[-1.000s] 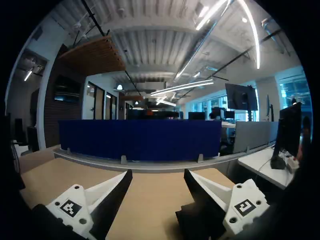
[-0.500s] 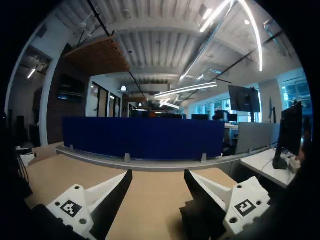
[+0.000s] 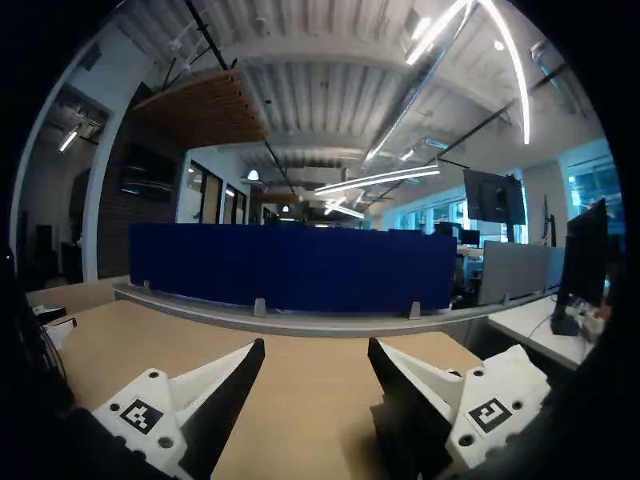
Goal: Fold towel
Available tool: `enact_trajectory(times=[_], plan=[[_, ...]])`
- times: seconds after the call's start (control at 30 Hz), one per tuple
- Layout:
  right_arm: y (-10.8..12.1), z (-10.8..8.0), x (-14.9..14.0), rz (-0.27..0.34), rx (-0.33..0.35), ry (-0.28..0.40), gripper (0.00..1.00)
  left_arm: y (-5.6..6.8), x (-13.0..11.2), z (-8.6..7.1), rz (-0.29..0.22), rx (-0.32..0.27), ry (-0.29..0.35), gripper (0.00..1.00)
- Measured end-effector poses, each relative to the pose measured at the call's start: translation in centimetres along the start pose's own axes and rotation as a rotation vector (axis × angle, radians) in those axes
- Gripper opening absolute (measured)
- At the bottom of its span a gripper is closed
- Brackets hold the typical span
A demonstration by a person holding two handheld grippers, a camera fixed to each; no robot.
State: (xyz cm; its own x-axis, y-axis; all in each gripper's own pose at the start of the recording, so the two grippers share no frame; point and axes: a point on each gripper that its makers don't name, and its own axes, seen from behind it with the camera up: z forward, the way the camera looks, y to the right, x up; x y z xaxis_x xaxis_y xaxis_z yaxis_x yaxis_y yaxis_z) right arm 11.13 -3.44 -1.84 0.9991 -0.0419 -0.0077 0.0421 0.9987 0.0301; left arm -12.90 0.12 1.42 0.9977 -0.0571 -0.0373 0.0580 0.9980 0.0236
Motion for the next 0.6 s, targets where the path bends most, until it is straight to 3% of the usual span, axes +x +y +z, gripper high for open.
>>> enact_trajectory(times=[0.3,0.6], plan=[[-0.3,0.1,0.1,-0.005,0.018,0.02,1.0,0.4,-0.7,0.5,-0.009,-0.005,0.022,0.93],[0.5,-0.1,0.8,0.005,0.017,0.037,1.0,1.0,-2.2,0.6,0.013,-0.024,0.001,0.93]])
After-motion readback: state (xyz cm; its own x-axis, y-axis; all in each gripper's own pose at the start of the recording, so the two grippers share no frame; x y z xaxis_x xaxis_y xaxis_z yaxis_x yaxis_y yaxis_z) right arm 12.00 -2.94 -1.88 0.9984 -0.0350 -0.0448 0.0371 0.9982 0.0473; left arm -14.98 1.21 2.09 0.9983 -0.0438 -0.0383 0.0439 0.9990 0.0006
